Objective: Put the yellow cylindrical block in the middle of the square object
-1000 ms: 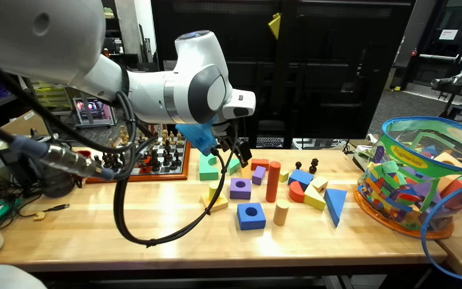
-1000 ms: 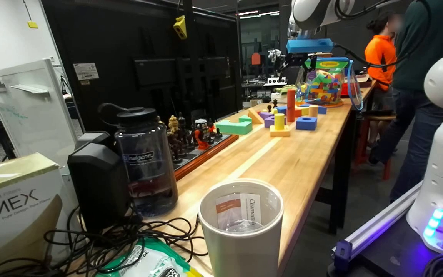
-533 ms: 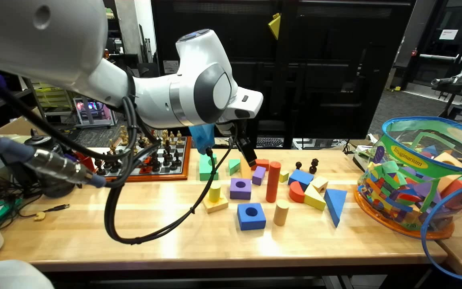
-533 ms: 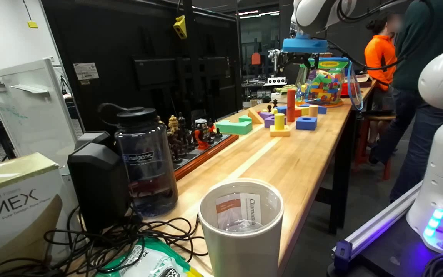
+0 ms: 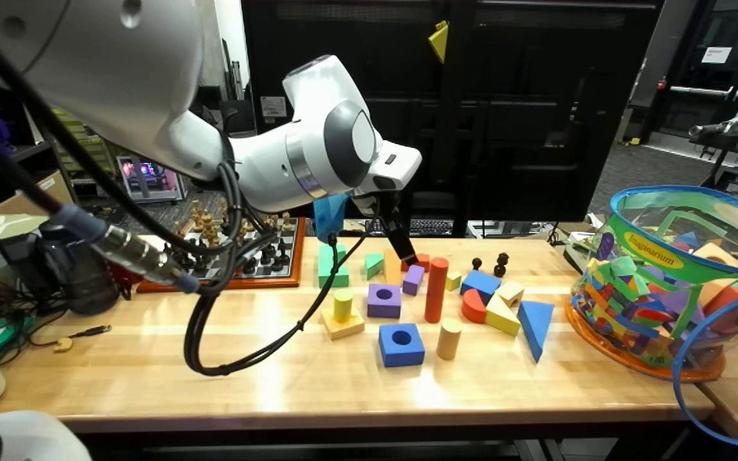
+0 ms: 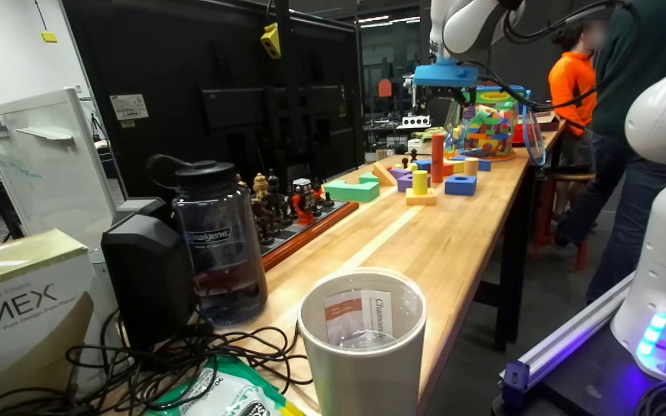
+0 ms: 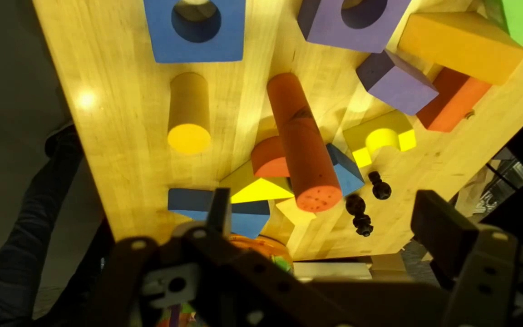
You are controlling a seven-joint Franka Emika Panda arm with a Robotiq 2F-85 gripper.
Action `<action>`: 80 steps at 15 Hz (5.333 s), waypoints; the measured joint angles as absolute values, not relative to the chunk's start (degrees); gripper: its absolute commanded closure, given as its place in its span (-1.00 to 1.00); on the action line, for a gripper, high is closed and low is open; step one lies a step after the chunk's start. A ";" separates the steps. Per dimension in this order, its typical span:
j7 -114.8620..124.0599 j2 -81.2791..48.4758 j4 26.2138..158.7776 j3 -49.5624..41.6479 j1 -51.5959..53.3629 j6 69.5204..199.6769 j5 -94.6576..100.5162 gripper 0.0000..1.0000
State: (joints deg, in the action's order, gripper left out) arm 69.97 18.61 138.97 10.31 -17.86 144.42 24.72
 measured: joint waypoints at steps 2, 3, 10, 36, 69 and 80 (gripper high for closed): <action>70.33 18.21 138.58 10.31 -17.84 144.12 24.83 -1.00; 70.35 18.18 138.53 10.31 -17.84 144.04 24.83 -1.00; 73.95 17.54 137.94 9.19 -17.49 146.24 26.38 -1.00; 57.00 -2.27 115.89 -5.08 -10.96 138.40 7.13 -1.00; 56.96 -8.60 111.94 -8.19 -7.79 132.74 1.71 -0.87; 57.08 -8.53 112.73 -8.28 -7.61 132.29 1.71 -0.68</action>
State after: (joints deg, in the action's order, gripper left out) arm 57.08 -8.53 112.73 -8.28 -7.61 132.29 1.71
